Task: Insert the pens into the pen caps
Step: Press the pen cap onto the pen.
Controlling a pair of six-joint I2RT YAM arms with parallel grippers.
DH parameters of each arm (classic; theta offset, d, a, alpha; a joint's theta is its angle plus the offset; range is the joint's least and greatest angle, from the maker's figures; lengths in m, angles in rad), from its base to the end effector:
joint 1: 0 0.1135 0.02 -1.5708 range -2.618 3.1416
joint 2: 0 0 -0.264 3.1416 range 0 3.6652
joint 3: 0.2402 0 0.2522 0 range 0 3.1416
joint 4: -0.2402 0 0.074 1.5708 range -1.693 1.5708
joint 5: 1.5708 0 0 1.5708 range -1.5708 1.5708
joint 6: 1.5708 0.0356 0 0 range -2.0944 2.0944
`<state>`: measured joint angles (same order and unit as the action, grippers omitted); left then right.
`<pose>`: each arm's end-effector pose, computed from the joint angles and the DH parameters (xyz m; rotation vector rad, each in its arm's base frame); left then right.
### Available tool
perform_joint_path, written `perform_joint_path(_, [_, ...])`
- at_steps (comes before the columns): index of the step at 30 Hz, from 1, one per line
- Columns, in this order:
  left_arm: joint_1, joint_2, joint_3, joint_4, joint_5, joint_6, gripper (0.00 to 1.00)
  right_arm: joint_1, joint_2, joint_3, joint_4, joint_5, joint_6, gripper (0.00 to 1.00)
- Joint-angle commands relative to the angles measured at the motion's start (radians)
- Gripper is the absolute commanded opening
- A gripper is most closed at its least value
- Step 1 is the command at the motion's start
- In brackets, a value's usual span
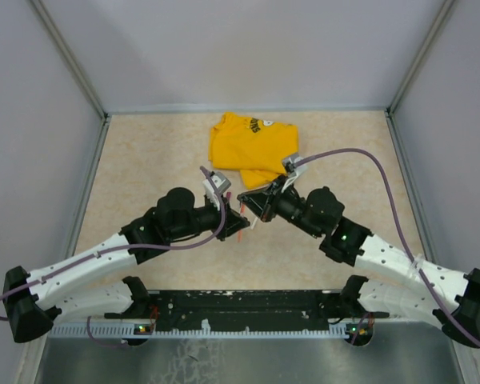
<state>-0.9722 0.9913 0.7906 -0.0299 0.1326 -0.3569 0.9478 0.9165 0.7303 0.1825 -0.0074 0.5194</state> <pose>0.1279 -0.1958 0.3194 0.6807 1.8073 -1.0433 0.1286 0.1794 0.3362 -0.3667 1.6565 1.1364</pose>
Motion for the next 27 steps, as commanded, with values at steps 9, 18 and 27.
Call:
perform_joint_path(9, [0.013, -0.061, 0.145, 0.303, -0.091, 0.032, 0.0, 0.193, 0.039, -0.219, -0.226, -0.064, 0.063, 0.0])
perform_joint_path(18, [0.013, -0.063, 0.148, 0.301, -0.091, 0.032, 0.0, 0.264, 0.09, -0.268, -0.161, -0.013, 0.1, 0.0])
perform_joint_path(27, [0.013, -0.065, 0.147, 0.301, -0.088, 0.031, 0.0, 0.318, 0.149, -0.313, -0.083, 0.018, 0.136, 0.0])
